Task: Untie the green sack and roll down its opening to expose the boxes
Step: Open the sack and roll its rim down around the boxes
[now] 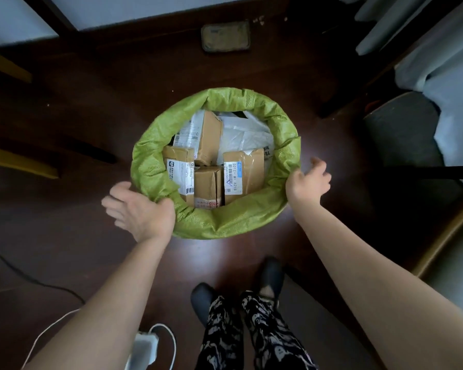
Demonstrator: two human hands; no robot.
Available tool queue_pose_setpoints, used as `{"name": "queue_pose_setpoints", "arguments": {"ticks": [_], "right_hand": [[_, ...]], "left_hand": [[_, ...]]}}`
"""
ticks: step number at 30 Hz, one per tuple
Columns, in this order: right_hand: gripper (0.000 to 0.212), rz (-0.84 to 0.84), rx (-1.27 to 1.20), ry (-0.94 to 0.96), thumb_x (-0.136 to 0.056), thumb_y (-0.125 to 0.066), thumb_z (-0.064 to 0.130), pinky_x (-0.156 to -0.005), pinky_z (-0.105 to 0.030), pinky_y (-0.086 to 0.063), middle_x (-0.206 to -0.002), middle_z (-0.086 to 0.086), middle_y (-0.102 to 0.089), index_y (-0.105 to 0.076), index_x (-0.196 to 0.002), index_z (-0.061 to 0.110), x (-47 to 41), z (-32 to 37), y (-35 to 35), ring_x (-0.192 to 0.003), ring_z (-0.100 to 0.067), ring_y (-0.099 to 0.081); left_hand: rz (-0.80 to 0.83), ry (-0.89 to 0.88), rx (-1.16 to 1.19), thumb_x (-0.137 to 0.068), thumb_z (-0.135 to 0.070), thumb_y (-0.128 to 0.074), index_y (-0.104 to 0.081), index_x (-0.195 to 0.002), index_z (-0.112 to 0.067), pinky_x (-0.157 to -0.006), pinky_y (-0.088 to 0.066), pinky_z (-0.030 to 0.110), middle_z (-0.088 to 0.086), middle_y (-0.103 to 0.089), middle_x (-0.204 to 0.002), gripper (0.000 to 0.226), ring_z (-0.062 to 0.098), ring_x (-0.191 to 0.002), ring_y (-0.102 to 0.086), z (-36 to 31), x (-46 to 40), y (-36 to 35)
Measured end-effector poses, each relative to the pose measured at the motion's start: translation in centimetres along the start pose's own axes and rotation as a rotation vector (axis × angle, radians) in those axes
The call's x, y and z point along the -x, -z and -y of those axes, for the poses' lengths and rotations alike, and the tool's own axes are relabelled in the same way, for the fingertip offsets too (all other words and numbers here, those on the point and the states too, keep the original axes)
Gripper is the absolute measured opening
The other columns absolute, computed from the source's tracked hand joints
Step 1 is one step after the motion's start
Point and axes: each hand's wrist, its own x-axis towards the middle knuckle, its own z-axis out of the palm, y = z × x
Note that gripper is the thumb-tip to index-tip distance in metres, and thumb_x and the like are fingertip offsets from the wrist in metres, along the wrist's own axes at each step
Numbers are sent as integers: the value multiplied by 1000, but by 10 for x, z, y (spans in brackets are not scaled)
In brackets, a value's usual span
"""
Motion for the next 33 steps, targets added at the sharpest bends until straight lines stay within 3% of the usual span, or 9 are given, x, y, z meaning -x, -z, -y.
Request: {"name": "queue_pose_setpoints", "arguments": {"ticks": [6,11,14,16,22,25,29,31,33], "right_hand": [[48,-70,68,622,-88,-48,11,-95,-46,-36,-138,-9,-40,-42,-135,16,-13,41,-19,-124,-31,-37],[37,75,216,900,-96,-43,23,-102,-48,-31,-143,2,-44,-48,-133,24,-56,65,-45,-133,-22,-36],[41,161,304,947,-95,-49,39,-101,-50,-35,-138,3,-48,-46,-134,26,-80,66,-59,-128,-23,-44],[48,133,295,985,-88,-60,44,-94,-49,-45,-129,2,-54,-47,-132,28,-92,63,-67,-117,-26,-52],[23,102,71,994,-86,-65,24,-81,-39,-54,-98,-1,-70,-65,-109,23,-116,60,-78,-90,-21,-64],[19,197,-11,961,-93,-59,25,-81,-32,-51,-94,-7,-72,-72,-98,12,-120,65,-75,-91,-22,-65],[34,467,-301,641,-96,-54,30,-81,-46,-56,-79,-13,-69,-69,-83,2,-113,71,-73,-78,-28,-67],[28,564,-440,455,-95,-56,28,-88,-46,-56,-83,-14,-69,-69,-83,7,-113,73,-77,-84,-31,-68],[24,514,-487,415,-92,-61,30,-91,-42,-55,-86,-11,-70,-71,-88,10,-118,75,-85,-84,-27,-67]], "left_hand": [[-65,-683,-94,-70,-11,-59,-46,-121,-8,-100,-32,50,18,-41,-130,54,38,-118,-40,-36,-26,-8],[21,-849,-308,-92,-34,-51,-40,-139,-18,-113,-23,48,12,-40,-145,51,31,-132,-36,-68,-68,-48],[48,-778,-380,-88,-52,-55,-45,-137,-14,-102,-37,45,14,-58,-129,63,33,-119,-53,-76,-89,-71],[-12,-799,-318,-87,-50,-59,-60,-116,-13,-86,-45,43,15,-67,-108,47,36,-102,-61,-76,-97,-82],[-54,-751,3,-97,-39,-45,-48,-62,-9,-60,-43,39,10,-55,-65,47,38,-70,-56,-68,-120,-96],[62,-649,208,-97,-34,-47,-44,-56,-7,-62,-40,35,6,-45,-56,50,30,-62,-50,-65,-130,-91],[369,-115,526,-90,-38,-59,-64,-105,-3,-91,-48,41,12,-67,-98,39,31,-94,-63,-66,-141,-79],[622,79,603,-89,-33,-59,-66,-96,-7,-85,-52,43,16,-72,-82,28,32,-80,-67,-64,-139,-69],[695,125,580,-92,-31,-56,-66,-79,-8,-78,-53,41,14,-70,-66,27,29,-63,-67,-59,-136,-67]]}}
